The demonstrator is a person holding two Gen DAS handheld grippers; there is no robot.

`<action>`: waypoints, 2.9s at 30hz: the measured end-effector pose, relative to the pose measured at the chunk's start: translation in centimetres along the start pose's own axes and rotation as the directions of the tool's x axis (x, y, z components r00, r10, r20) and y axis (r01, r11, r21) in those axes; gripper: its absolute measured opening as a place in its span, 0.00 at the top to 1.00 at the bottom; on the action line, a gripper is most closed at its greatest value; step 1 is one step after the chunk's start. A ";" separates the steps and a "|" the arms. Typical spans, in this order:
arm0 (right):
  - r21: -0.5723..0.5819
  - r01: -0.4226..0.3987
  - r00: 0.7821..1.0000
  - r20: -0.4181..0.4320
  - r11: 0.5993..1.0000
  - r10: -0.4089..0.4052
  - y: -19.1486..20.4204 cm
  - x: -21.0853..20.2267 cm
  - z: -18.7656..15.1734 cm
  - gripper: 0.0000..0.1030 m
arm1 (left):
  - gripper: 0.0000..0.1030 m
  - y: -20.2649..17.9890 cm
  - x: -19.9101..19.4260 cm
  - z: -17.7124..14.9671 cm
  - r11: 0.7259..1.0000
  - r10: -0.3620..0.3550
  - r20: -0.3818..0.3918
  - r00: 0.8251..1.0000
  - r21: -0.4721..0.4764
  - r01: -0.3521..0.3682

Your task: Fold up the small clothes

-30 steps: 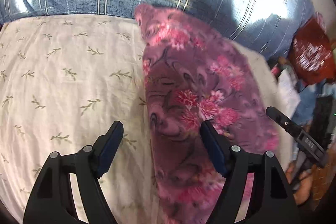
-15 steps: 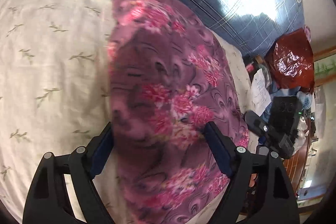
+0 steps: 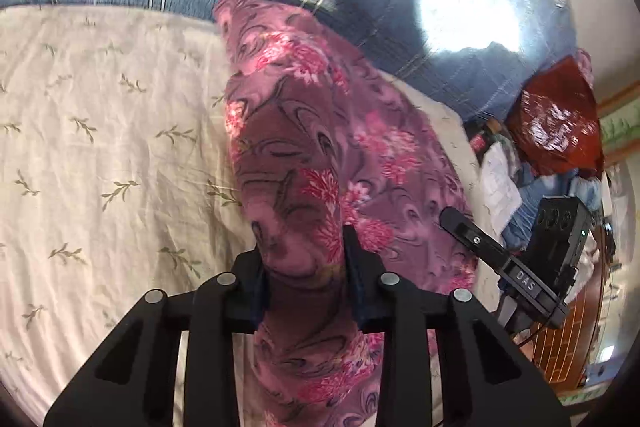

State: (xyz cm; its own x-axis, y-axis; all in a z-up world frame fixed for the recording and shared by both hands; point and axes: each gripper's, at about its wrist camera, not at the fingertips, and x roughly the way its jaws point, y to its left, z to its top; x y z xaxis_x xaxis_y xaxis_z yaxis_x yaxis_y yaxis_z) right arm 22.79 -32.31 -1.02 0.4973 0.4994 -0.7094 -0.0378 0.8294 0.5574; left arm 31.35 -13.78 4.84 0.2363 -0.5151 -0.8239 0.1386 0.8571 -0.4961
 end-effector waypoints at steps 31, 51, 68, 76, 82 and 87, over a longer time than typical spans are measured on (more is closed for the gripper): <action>-0.096 0.002 0.999 0.048 0.995 0.003 12.6 -3.1 -9.6 0.58 | 0.48 8.3 -13.8 -11.3 0.999 0.044 0.227 0.973 0.019 -0.049; -0.290 -0.014 0.995 -0.094 0.957 -0.014 12.4 -2.1 -11.5 0.37 | 0.31 8.0 -9.0 -10.1 0.951 0.214 0.204 0.955 0.182 -0.252; -0.370 0.440 0.881 0.004 0.818 -0.472 15.1 -4.8 -17.6 0.15 | 0.19 8.7 -11.0 -19.7 0.879 0.403 0.273 0.874 0.151 -0.452; -0.441 0.517 0.841 0.104 0.733 -0.531 17.8 -6.6 -20.3 0.07 | 0.19 7.5 -11.7 -24.2 0.806 0.492 0.312 0.813 0.190 -0.560; -0.470 0.493 0.855 0.107 0.732 -0.507 19.1 -7.6 -21.9 0.06 | 0.19 7.0 -13.0 -25.6 0.821 0.465 0.337 0.819 0.181 -0.541; -0.473 0.494 0.852 0.097 0.730 -0.514 19.0 -8.4 -23.1 0.06 | 0.19 5.9 -13.4 -26.5 0.785 0.484 0.386 0.785 0.203 -0.585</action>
State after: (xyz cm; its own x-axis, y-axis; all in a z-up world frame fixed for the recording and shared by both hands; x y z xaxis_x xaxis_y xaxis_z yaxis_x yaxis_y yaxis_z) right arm -2.10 -14.93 5.57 0.5271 -0.0249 -0.8494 -0.1917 0.9703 -0.1474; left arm 3.53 -1.88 5.74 0.6237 0.0119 -0.7815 0.1664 0.9749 0.1477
